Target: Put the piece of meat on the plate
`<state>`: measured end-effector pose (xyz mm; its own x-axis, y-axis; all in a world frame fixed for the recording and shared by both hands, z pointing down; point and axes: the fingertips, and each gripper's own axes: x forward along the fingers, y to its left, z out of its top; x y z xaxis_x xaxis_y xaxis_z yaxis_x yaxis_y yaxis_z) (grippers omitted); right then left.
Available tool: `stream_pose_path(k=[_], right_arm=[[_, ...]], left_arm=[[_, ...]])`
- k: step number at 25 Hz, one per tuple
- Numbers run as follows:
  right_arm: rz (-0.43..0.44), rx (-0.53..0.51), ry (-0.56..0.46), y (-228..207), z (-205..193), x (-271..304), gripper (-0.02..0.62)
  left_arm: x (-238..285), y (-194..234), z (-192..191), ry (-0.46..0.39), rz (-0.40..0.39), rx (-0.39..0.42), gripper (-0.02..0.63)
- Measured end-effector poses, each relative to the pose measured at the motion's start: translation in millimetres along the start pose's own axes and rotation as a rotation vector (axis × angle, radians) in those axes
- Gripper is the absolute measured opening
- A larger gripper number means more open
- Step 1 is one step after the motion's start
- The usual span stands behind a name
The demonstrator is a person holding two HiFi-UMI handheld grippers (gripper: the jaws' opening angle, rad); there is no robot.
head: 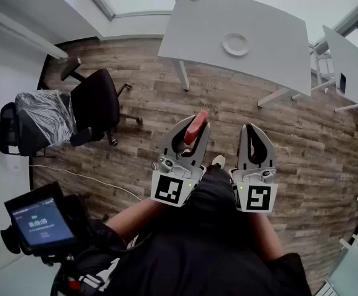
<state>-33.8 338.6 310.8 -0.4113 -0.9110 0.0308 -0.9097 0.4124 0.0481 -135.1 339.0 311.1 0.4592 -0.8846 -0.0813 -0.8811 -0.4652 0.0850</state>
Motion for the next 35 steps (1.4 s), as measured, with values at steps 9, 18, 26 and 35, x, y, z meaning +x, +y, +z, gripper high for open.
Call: stream_pose_path(k=[9,18,26,35], right_arm=[[-0.057,0.013,0.052,-11.0,-14.4,1.1,0.006],[-0.015,0.002,0.005,-46.3,-12.5,-41.2,0.006],[0.022,0.014,-0.049,-68.4,-13.5,-55.3,0.006],[-0.031,0.028,-0.072,-101.2,-20.1,-52.6,0.006]], left_arm=[[-2.2,6.7,-4.8,0.017,0.026,-0.008,0.094],[-0.6,-44.3,-6.9,0.004,0.068,0.019,0.094],[10.3,-62.7,-14.5,0.002,0.114,0.028,0.094],[37.7,-65.4,-26.4,0.033,0.085,0.025,0.094]])
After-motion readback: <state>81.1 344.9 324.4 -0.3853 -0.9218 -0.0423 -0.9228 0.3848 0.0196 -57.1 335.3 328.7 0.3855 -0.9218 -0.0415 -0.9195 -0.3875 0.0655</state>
